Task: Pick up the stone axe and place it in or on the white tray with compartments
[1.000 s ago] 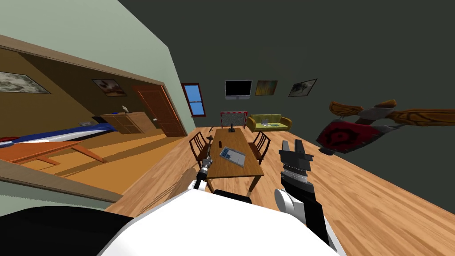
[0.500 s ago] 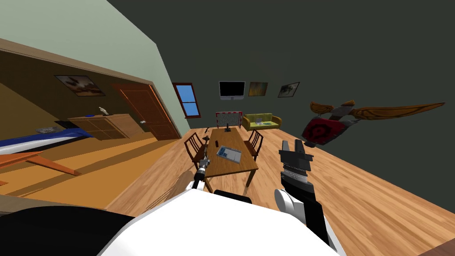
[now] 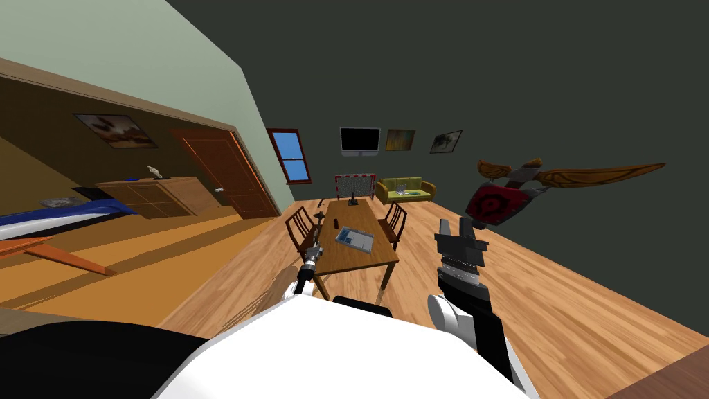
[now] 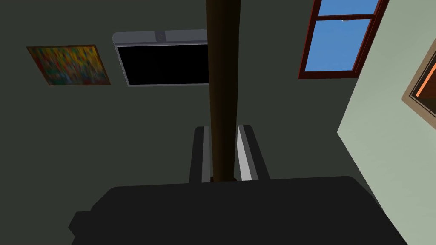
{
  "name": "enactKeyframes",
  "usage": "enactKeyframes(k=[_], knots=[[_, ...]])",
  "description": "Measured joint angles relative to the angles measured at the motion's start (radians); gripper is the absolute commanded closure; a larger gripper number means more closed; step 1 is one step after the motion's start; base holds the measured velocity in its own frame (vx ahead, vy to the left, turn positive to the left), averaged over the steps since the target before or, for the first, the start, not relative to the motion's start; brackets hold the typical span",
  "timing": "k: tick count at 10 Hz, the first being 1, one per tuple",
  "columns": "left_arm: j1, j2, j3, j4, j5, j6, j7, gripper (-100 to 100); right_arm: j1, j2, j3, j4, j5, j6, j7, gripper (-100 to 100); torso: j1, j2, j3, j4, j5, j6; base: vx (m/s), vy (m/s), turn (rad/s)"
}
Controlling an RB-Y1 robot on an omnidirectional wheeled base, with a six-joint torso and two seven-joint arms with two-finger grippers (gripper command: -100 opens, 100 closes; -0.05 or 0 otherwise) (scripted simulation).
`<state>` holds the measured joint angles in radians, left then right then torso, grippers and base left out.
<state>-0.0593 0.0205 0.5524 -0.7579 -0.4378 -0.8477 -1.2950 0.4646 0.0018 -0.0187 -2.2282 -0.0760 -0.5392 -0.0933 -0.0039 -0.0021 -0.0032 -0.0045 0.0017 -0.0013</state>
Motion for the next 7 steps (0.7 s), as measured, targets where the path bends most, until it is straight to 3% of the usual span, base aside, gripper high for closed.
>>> enactKeyframes(k=[1,2,4,7], knots=[[0.003,0.025,0.0,-0.001,0.021,-0.01,0.021,100,0.0,0.0,0.0,0.0,0.0,0.0,0.0,0,-0.002,0.0,0.0,0.0,0.0,0.0,0.004,-0.212,0.02],[0.014,0.046,-0.005,-0.044,0.043,0.002,0.059,100,0.0,0.0,0.0,0.0,0.0,0.0,0.0,0,-0.006,0.0,0.0,0.001,-0.001,0.001,-0.011,-0.151,0.024],[-0.006,0.086,0.004,-0.011,0.085,-0.024,0.094,100,0.0,0.0,0.0,0.0,0.0,0.0,0.0,0,-0.001,0.002,0.002,0.001,0.0,0.0,-0.051,-0.142,0.02],[-0.013,0.129,0.015,-0.01,0.164,-0.055,0.17,100,0.0,0.0,0.0,0.0,0.0,0.0,0.0,0,-0.002,0.001,0.002,0.002,0.001,0.0,-0.005,-0.139,0.029]])
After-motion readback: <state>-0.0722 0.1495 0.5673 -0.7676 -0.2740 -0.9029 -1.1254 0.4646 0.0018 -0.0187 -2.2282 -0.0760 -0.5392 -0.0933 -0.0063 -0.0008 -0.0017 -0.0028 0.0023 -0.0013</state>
